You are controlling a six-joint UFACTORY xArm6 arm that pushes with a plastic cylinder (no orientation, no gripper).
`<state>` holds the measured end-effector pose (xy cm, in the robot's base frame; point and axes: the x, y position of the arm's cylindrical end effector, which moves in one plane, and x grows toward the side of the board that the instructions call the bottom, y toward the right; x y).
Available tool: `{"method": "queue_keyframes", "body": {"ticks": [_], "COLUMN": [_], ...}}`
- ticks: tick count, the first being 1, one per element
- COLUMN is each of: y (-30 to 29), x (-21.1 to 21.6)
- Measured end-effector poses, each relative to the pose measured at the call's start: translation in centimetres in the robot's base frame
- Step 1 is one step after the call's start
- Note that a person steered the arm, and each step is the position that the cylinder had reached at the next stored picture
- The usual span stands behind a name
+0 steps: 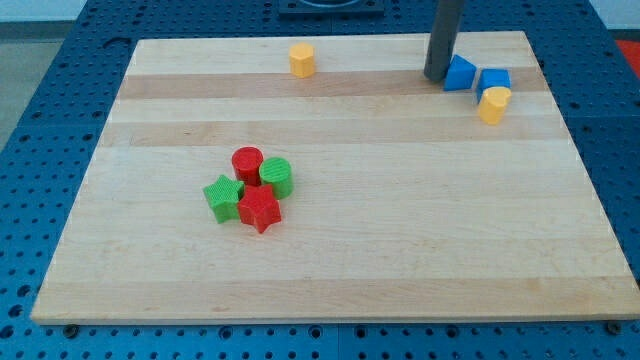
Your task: Move the yellow hexagon above the blue triangle
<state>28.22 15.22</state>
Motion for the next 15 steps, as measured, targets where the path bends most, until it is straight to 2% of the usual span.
{"method": "queue_keyframes", "body": {"ticks": [2,4,5,6,8,9,10,11,14,15], "y": [2.0,1.1,-4.5,-13.1,-29.7,-35.5,-36.0,-32.8,-15.6,-11.8], "x": [-0.1,-0.8,0.5,1.4,1.1,0.1,-3.9,-4.6,-4.5,-4.5]}}
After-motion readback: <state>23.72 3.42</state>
